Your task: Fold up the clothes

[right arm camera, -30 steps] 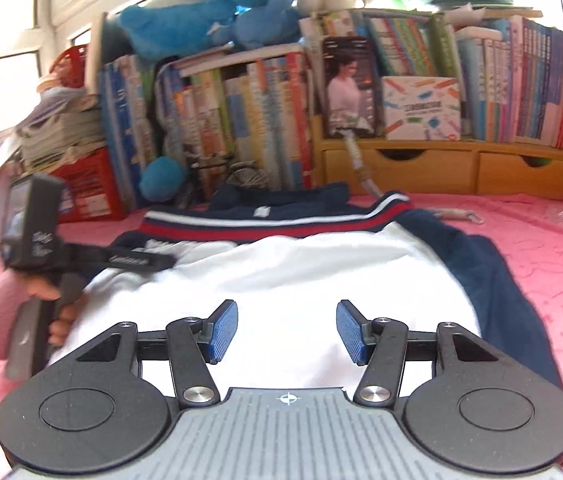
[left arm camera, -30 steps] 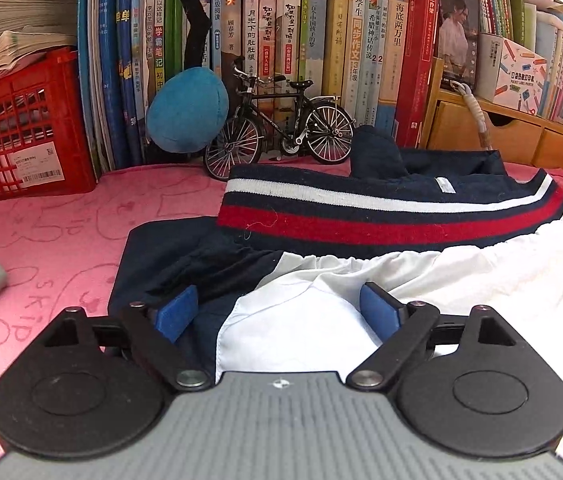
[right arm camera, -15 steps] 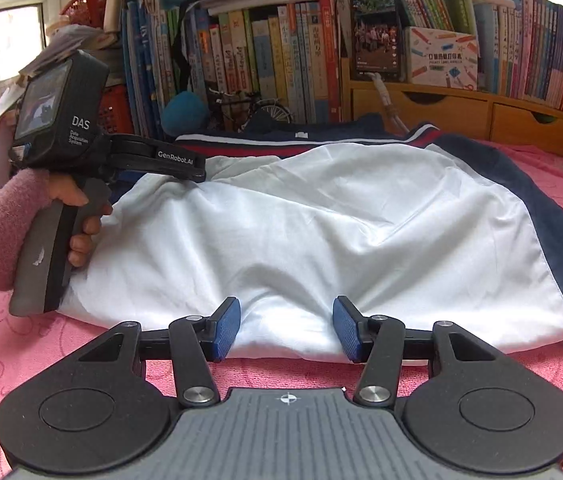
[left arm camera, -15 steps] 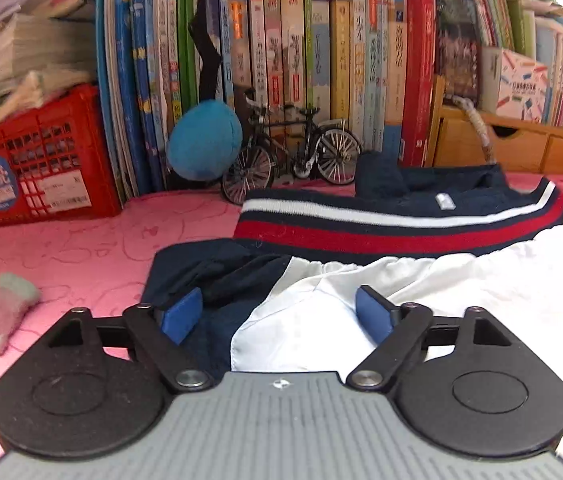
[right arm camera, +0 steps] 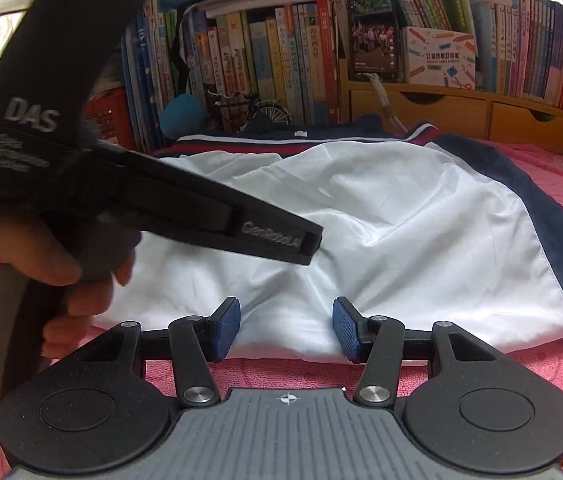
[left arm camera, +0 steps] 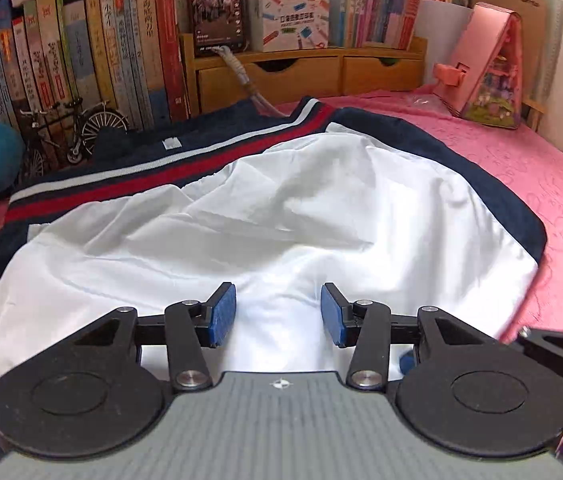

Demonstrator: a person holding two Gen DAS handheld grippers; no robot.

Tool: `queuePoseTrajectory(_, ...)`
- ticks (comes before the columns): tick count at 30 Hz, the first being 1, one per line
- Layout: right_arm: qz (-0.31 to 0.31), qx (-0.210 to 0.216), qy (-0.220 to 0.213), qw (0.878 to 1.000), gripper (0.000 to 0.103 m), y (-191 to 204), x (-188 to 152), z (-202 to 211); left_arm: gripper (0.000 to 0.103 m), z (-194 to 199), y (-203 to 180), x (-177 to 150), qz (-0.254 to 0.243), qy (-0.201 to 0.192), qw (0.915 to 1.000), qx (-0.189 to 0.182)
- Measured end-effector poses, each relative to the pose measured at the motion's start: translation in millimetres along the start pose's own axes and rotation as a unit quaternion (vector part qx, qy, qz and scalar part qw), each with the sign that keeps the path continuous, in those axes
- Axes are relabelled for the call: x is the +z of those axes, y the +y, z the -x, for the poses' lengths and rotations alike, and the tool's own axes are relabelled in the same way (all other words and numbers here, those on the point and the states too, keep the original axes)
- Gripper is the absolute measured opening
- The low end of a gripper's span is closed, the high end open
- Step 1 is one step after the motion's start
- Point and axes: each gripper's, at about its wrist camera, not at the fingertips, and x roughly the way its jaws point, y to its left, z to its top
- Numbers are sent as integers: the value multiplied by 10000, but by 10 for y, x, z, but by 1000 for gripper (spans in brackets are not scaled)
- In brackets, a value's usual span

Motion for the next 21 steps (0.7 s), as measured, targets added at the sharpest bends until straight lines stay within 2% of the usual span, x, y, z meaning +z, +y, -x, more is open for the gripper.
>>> queuePoseTrajectory(5, -47, 28, -8, 10000, 51, -17, -21, -12, 45, -363, 152, 299, 298, 40, 9984, 485)
queuePoseTrajectory(8, -81, 52, -9, 10000, 51, -29, -26, -14, 45, -541, 203, 459, 269, 35, 9972, 691)
queuePoseTrajectory(10, -112, 58, -13, 9999, 51, -41, -31, -14, 45, -623, 208, 511, 275, -17, 9969, 737)
queuePoseTrajectory(15, -148, 63, -14, 9999, 52, -61, -33, -17, 55, -711, 228, 458, 291, -366, 9957, 804)
queuePoseTrajectory(19, -81, 33, -2, 10000, 52, -36, -36, -17, 56, -698, 207, 515, 289, -240, 9955, 870)
queuePoseTrajectory(21, -70, 31, -2, 10000, 53, -30, -39, -17, 52, -647, 153, 567, 286, -181, 9955, 886)
